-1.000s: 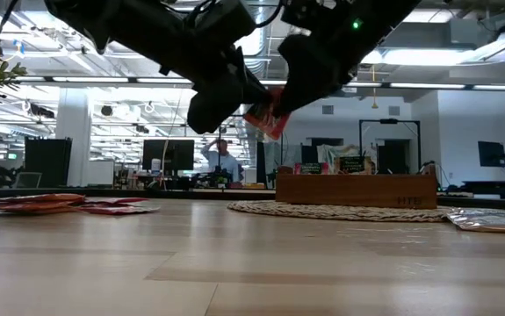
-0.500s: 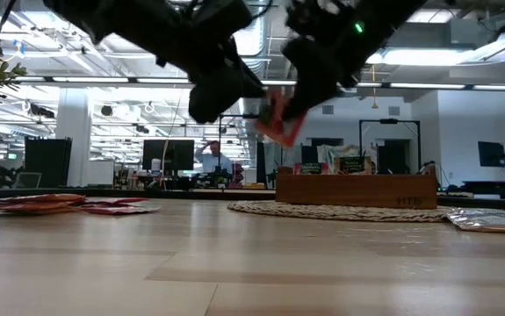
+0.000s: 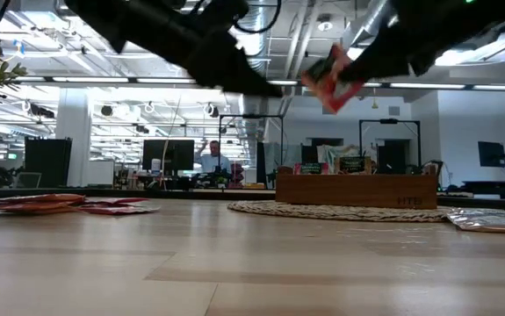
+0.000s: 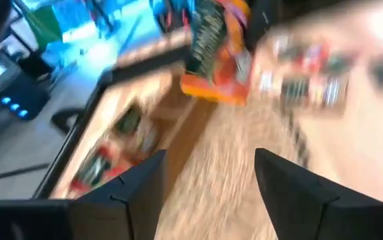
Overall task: Pick & Place Tea
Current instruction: Put the orange tea bag into the right section of the wooden organizer
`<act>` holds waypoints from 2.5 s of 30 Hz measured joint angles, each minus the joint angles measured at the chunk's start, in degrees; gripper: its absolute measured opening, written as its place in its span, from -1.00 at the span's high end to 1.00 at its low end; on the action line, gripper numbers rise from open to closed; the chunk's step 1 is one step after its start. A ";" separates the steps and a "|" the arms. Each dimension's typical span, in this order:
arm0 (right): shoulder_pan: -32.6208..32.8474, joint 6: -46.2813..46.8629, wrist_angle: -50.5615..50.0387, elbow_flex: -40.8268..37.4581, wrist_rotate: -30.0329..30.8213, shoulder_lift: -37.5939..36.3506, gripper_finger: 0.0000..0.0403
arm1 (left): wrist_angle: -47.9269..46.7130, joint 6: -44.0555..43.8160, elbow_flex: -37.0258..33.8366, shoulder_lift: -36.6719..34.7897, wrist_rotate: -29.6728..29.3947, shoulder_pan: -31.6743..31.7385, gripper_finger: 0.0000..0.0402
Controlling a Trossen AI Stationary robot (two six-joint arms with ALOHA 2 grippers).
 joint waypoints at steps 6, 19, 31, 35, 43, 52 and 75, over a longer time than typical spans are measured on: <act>2.42 -15.32 22.69 -6.51 -0.31 -2.49 0.96 | 14.50 -5.54 0.00 2.96 7.63 0.70 -0.05; 2.07 -19.27 27.05 -7.11 -3.52 -2.45 0.94 | 27.33 -10.09 -0.04 7.42 13.65 0.49 0.35; -0.80 -16.81 23.38 -7.11 -8.16 -2.43 0.76 | 26.62 -9.27 -0.04 7.59 11.45 0.25 1.00; -0.61 -13.92 14.47 -7.08 -6.46 -4.29 0.60 | 22.76 -5.78 -0.04 7.59 9.58 0.10 1.00; -0.03 -5.76 -6.75 -1.10 -4.97 -7.25 0.07 | 11.18 0.61 -0.04 7.60 4.40 0.13 1.00; -1.86 -15.46 -7.18 6.79 -3.11 6.13 -0.06 | 8.16 0.70 -0.02 7.60 4.47 0.13 1.00; -5.26 3.73 -36.32 16.85 -10.75 6.76 0.99 | 3.22 4.52 0.00 7.24 2.28 0.13 0.83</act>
